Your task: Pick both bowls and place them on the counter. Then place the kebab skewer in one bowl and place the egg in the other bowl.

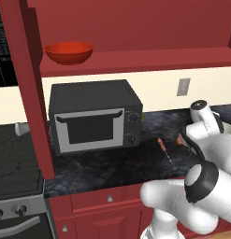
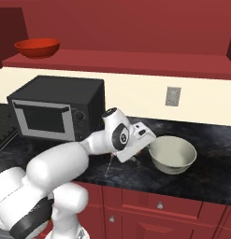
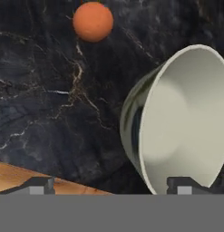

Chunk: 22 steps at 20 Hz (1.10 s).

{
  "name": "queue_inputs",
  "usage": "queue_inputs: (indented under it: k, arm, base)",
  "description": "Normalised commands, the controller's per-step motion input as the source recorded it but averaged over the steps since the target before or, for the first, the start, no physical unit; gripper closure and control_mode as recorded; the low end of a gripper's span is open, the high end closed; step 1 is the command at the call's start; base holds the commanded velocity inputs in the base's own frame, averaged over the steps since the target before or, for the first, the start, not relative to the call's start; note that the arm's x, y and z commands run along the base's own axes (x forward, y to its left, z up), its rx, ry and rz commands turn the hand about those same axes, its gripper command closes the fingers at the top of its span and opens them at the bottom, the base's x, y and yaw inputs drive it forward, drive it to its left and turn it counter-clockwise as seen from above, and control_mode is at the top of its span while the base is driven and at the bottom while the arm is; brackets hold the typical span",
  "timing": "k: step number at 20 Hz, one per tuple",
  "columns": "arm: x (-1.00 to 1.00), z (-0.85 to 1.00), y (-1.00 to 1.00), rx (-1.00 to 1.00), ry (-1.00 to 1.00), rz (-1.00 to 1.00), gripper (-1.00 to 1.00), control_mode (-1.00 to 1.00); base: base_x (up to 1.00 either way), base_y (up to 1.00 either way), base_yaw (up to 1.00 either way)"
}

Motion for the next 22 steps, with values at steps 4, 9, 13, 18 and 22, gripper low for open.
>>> queue_inputs:
  k: [4, 9, 13, 18, 22]
  arm:
    - [-0.29, 0.15, 0.77, -0.15, -0.03, 0.3, -1.0, -1.0]
    - [-0.58, 0.05, 0.75, -0.06, -0.02, 0.22, -1.0, -1.0]
    - [-0.6, 0.08, 0.52, 0.06, -0.01, 0.24, -1.0, -1.0]
    - [-0.06, 0.41, 0.67, 0.09, 0.0, 0.19, -1.0, -1.0]
    - [0.0, 0.58, 0.74, 0.07, 0.0, 0.22, -1.0, -1.0]
  base:
    - [0.0, 0.0, 0.0]
    - [0.0, 0.0, 0.0]
    - [0.0, 0.0, 0.0]
    - [0.0, 0.0, 0.0]
    - [0.0, 0.0, 0.0]
